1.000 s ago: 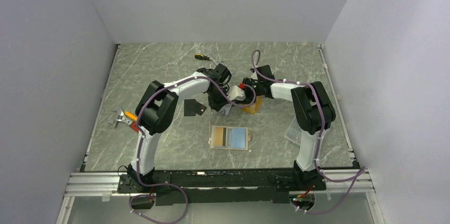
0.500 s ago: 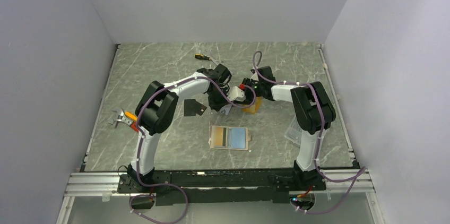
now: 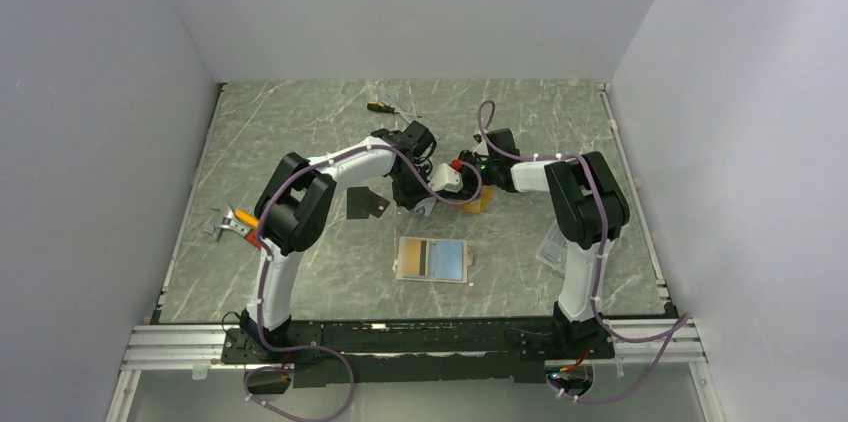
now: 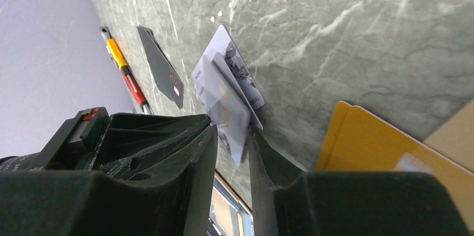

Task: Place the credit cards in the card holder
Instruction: Pick up the credit card from the center of the board.

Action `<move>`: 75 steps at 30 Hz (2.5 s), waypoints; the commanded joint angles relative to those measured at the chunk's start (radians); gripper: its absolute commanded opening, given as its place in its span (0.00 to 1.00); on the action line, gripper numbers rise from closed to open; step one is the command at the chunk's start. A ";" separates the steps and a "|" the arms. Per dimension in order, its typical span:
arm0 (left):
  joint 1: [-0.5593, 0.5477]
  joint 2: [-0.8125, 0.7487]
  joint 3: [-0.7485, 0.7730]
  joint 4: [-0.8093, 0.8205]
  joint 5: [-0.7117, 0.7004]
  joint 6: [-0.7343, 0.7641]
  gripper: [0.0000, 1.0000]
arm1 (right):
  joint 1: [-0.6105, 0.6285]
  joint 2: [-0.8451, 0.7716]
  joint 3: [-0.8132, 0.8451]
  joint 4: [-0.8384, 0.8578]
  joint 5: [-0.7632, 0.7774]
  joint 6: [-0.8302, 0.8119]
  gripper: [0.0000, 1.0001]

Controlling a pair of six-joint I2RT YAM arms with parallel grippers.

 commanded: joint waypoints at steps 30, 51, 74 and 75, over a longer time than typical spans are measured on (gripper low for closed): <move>-0.010 0.021 -0.032 -0.046 -0.002 0.067 0.00 | 0.057 0.050 -0.020 0.206 -0.082 0.128 0.26; 0.181 -0.132 0.210 -0.197 0.299 -0.061 0.18 | 0.047 -0.046 -0.053 0.214 -0.095 0.069 0.00; 0.406 -0.122 -0.010 0.139 1.034 -0.457 0.46 | -0.005 -0.291 -0.083 0.359 -0.361 -0.118 0.00; 0.407 -0.118 -0.017 0.142 1.066 -0.461 0.46 | -0.004 -0.289 -0.086 0.381 -0.367 -0.104 0.00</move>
